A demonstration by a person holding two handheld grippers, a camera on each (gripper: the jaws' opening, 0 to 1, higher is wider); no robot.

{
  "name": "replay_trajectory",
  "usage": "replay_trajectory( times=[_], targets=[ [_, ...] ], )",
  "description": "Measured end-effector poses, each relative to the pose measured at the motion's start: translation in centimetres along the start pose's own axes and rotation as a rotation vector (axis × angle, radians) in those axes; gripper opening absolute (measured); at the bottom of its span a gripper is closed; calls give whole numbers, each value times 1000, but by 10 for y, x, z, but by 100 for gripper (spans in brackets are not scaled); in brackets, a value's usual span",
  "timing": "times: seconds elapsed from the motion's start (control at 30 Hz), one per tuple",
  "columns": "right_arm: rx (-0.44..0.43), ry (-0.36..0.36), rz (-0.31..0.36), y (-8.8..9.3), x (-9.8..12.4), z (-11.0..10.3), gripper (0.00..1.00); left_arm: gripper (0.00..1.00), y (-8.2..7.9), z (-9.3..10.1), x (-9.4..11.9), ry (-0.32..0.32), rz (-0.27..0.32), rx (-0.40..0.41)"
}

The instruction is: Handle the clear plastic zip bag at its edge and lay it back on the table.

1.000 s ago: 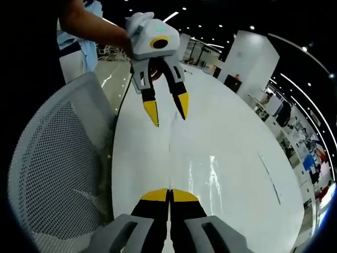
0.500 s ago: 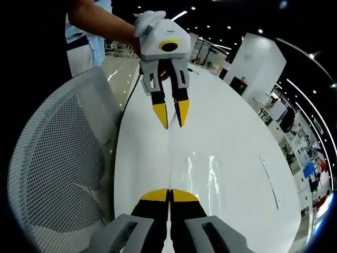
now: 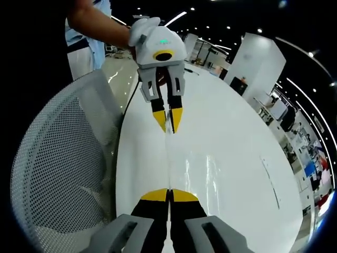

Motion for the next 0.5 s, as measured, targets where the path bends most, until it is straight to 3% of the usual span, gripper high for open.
replay_trajectory(
  times=[0.5],
  targets=[
    [-18,27,7,0,2,1,0,0,5,1,-1,0,9,-63]
  ],
)
Point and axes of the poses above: the point that each gripper's makers call its tool centre point, and the gripper's own axes: x roughly backward along the fingers, z roughly to its right, y roughly out of its underside, the point moved 5 cm from there along x, roughly backward along the fingers, and after that the axes turned 11 degrees about z, right-handed, at the moved point
